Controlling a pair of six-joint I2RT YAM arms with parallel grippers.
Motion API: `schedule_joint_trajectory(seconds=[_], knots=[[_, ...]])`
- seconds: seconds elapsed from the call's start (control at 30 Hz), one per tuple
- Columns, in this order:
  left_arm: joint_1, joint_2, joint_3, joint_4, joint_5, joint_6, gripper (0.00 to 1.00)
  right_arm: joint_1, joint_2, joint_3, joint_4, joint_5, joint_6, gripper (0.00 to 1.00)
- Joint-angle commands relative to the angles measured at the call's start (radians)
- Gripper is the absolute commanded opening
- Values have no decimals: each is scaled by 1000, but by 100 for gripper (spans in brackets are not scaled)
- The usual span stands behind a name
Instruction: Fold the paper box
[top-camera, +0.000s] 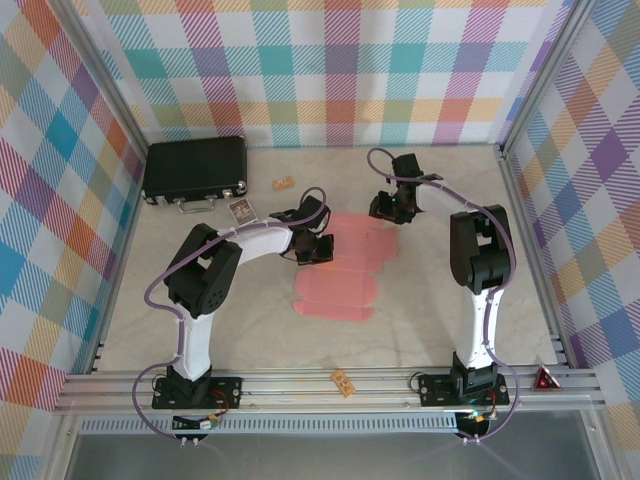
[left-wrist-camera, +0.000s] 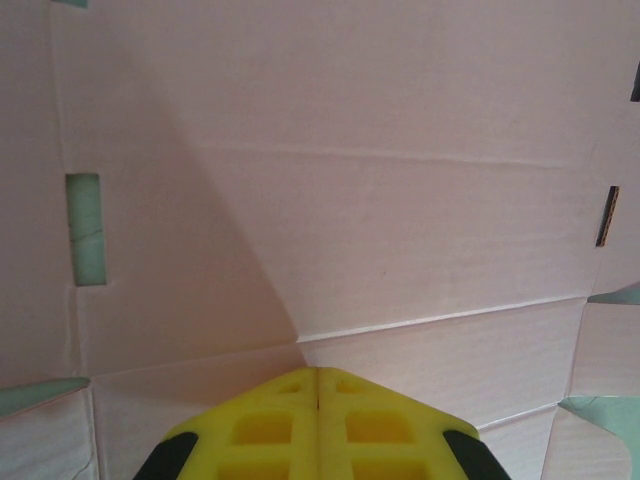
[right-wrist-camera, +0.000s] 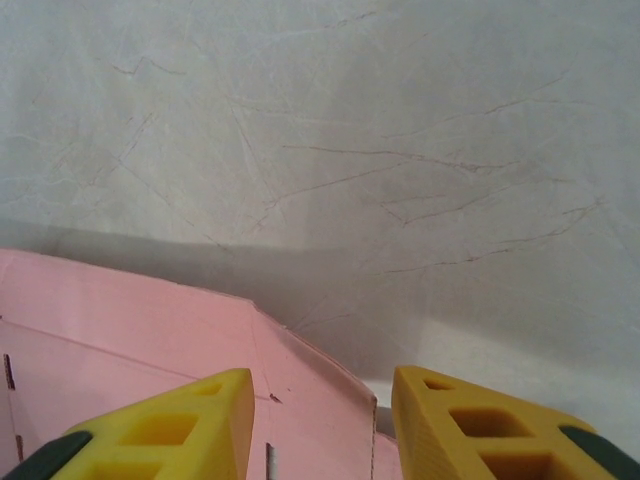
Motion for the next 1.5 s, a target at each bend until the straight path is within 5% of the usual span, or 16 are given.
schedule_joint_trajectory(seconds=[0.0,0.7,1.2,1.47], knots=[[1,44,-11,-60,-26,-6,0,3,6,26,-20,-53,-18,41],[-5,73,13,-78,-40,3,0,41,16,71,9,-218,-16,35],[-8,81,22,-86,-33,7,0,50,119,144,28,-251,36,35],[-8,71,85,-148,-23,36,0,50,43,112,2,-215,17,35]])
